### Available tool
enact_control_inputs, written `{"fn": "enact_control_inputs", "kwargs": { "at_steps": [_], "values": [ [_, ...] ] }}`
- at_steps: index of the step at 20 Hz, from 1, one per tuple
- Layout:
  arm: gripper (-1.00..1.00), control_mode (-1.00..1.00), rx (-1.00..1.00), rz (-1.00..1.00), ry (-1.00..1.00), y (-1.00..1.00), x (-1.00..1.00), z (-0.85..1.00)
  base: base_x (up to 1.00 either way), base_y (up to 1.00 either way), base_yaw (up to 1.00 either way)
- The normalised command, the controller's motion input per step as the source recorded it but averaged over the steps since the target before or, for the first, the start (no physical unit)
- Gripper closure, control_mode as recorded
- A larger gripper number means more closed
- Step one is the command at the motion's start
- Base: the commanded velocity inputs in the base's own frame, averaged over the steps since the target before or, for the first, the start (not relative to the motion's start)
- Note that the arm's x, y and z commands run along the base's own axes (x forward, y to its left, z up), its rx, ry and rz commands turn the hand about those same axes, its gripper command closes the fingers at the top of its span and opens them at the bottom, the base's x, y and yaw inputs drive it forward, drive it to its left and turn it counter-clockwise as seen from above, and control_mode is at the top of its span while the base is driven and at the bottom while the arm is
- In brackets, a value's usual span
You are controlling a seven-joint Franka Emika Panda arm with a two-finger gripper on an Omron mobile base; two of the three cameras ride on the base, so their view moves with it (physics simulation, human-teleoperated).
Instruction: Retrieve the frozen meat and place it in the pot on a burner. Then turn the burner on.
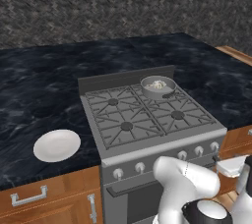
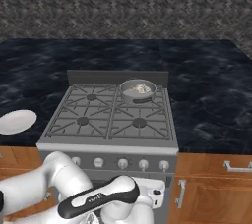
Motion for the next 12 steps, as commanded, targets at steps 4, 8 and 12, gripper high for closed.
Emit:
{"fn": "enact_control_inputs", "kwargs": {
  "at_steps": [4,8,12],
  "values": [
    [-1.00,-1.00,0.00,-0.03,0.00,0.00,0.14,-0.06,0.00,0.00,0.00],
    [-1.00,-1.00,-0.02,-0.02,-0.01,0.01,0.05,-0.07,0.00,0.00,0.00],
    [-1.00,-1.00,-0.04,-0.01,-0.03,0.00,0.08,-0.14,0.00,0.00,0.00]
  ]
}}
